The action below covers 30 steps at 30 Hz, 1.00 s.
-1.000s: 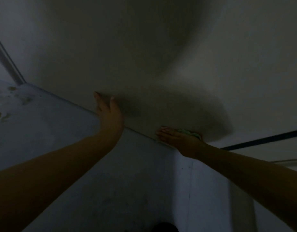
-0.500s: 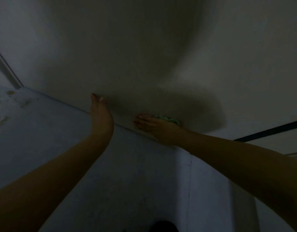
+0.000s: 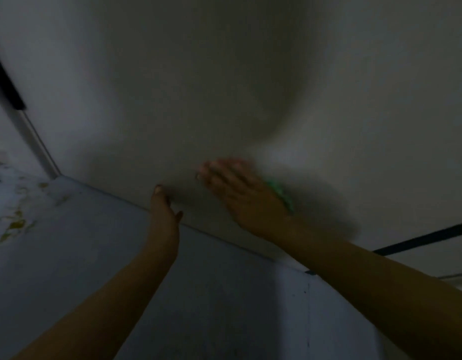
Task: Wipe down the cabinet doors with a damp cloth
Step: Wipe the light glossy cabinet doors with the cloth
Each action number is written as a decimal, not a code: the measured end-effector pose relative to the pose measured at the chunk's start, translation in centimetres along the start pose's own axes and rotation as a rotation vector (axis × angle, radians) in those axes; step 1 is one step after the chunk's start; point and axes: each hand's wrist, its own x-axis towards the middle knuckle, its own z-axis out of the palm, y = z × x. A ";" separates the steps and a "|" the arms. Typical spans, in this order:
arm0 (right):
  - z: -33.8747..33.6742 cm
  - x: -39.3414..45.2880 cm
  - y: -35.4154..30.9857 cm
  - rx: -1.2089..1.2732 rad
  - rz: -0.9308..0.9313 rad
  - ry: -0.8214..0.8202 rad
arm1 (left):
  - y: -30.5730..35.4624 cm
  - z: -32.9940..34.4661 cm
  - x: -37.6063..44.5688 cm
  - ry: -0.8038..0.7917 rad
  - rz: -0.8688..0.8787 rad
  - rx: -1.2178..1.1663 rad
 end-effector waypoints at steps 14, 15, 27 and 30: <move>-4.6 1.5 3.2 -0.109 0.254 0.165 | 0.4 -0.2 0.7 0.023 0.009 -0.018; -4.6 3.3 3.1 -0.083 0.238 0.194 | 0.6 0.0 0.8 0.032 -0.001 -0.033; 3.5 -1.8 -2.7 0.212 -0.354 -0.449 | -3.3 -2.4 1.1 0.127 0.002 0.073; 2.5 -7.3 -0.3 0.174 -0.294 -0.374 | -5.3 -1.5 0.5 0.030 -0.013 0.170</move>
